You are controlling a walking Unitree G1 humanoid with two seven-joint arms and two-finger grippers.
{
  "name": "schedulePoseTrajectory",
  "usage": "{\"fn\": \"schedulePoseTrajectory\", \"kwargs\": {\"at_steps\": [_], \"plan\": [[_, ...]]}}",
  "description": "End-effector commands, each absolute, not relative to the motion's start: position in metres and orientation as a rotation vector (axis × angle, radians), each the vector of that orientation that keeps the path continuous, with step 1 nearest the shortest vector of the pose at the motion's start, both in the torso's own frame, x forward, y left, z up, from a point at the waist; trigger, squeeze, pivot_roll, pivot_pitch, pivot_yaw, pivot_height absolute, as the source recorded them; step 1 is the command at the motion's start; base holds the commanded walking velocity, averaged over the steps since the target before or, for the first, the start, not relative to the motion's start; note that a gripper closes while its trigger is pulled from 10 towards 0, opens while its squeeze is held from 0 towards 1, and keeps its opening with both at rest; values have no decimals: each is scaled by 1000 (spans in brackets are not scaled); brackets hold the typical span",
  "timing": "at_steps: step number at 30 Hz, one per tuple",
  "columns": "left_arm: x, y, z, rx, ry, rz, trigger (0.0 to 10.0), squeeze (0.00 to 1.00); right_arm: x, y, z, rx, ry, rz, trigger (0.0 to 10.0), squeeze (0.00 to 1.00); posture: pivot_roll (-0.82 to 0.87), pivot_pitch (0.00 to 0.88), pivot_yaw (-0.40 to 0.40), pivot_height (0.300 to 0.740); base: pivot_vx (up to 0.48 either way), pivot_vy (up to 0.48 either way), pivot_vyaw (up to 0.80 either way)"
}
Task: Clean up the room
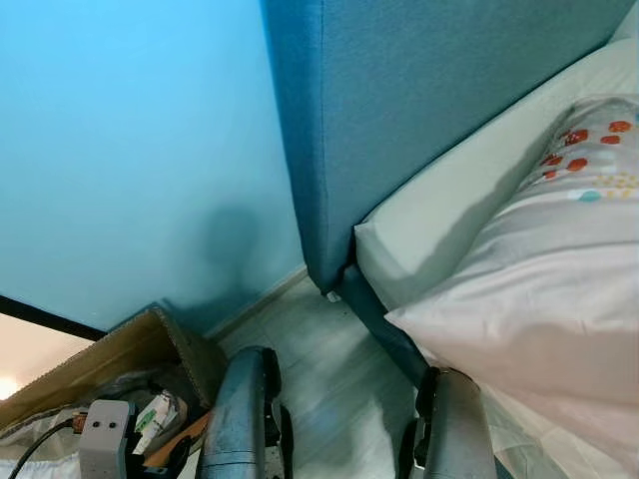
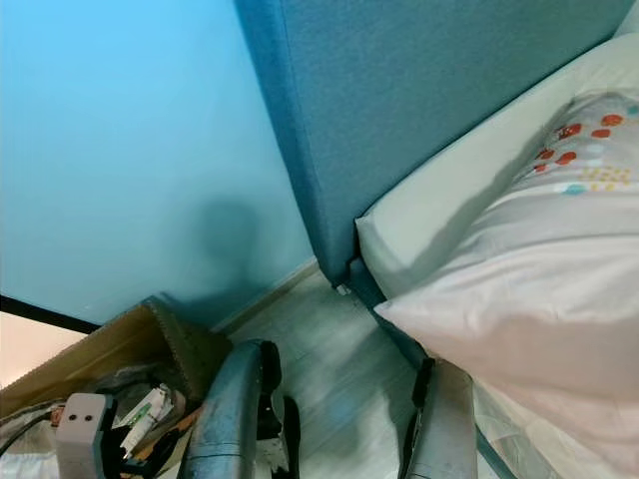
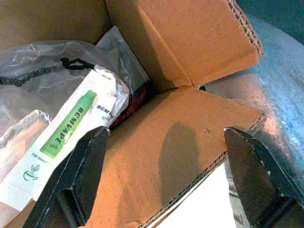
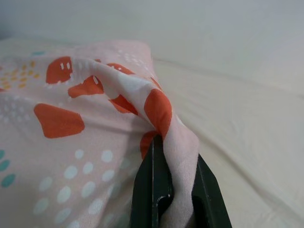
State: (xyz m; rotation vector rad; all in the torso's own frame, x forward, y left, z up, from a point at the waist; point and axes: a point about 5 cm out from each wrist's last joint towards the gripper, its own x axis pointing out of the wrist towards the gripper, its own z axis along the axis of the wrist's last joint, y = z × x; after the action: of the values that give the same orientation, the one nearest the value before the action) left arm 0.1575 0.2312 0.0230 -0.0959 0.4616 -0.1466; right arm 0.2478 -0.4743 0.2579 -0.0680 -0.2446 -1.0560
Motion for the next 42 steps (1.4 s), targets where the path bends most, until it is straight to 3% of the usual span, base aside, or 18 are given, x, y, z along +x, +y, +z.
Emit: {"fn": "schedulePoseTrajectory", "kwargs": {"at_steps": [1, 4, 5, 6, 13, 21, 25, 26, 28, 29, 30, 31, 32, 38, 42], "plan": [[147, 228, 11, -123, 523, -144, 10000, 0, 239, -479, 257, -84, -258, -1113, 0, 0, 214, 414, 70, 572, 0, 0, 0], [148, 228, 12, -124, 521, -144, 10000, 0, 241, -477, 249, -94, -218, -1113, 0, 0, 214, 414, 70, 572, 0, 0, 0], [148, 227, 11, -125, 522, -144, 10000, 0, 243, -475, 240, -106, -181, -1117, 10000, 506, 212, 411, 68, 572, 0, 0, 0], [148, 227, 10, -125, 524, -145, 10000, 0, 245, -472, 232, -115, -150, -1119, 10000, 1000, 214, 408, 67, 572, 0, 0, 0], [154, 224, 9, -135, 509, -146, 10000, 0, 256, -457, 204, -122, -69, -1105, 10000, 1000, 211, 374, 55, 572, 0, 0, 0], [184, 218, 11, -158, 451, -152, 10000, 0, 288, -424, 199, -142, -107, -996, 10000, 1000, 184, 301, 30, 572, 0, 0, 0], [198, 211, 12, -184, 424, -169, 10000, 0, 311, -398, 200, -132, -161, -864, 10000, 1000, 163, 253, 16, 572, 0, 0, 0], [218, 197, 19, -266, 371, -210, 10000, 0, 332, -364, 199, -92, -227, -686, 10000, 1000, 133, 201, 6, 572, 0, 0, 0], [226, 192, 23, -304, 348, -229, 10000, 0, 337, -354, 198, -79, -243, -646, 10000, 1000, 133, 201, 6, 572, 0, 0, 0], [234, 186, 29, -356, 320, -260, 10000, 0, 341, -346, 193, -78, -222, -617, 10000, 682, 110, 179, 3, 572, 0, 0, 0], [242, 180, 33, -394, 299, -290, 10000, 0, 343, -341, 188, -81, -193, -612, 10000, 75, 94, 164, 2, 572, 0, 0, 0], [247, 177, 35, -414, 288, -307, 10000, 0, 345, -338, 184, -85, -171, -610, 10000, 75, 90, 158, 1, 572, 0, 0, 0], [254, 172, 41, -454, 263, -335, 10000, 0, 346, -332, 177, -82, -145, -589, 10000, 0, 75, 141, 1, 572, 0, 0, 0], [281, 156, 66, -492, 163, -443, 10000, 0, 349, -294, 127, 0, 35, -458, 10000, 0, 46, 90, -9, 572, 0, 0, -450], [289, 150, 71, -518, 139, -481, 10000, 0, 348, -281, 113, 22, 76, -433, 10000, 0, 45, 75, -9, 572, 0, 0, -763]]}}
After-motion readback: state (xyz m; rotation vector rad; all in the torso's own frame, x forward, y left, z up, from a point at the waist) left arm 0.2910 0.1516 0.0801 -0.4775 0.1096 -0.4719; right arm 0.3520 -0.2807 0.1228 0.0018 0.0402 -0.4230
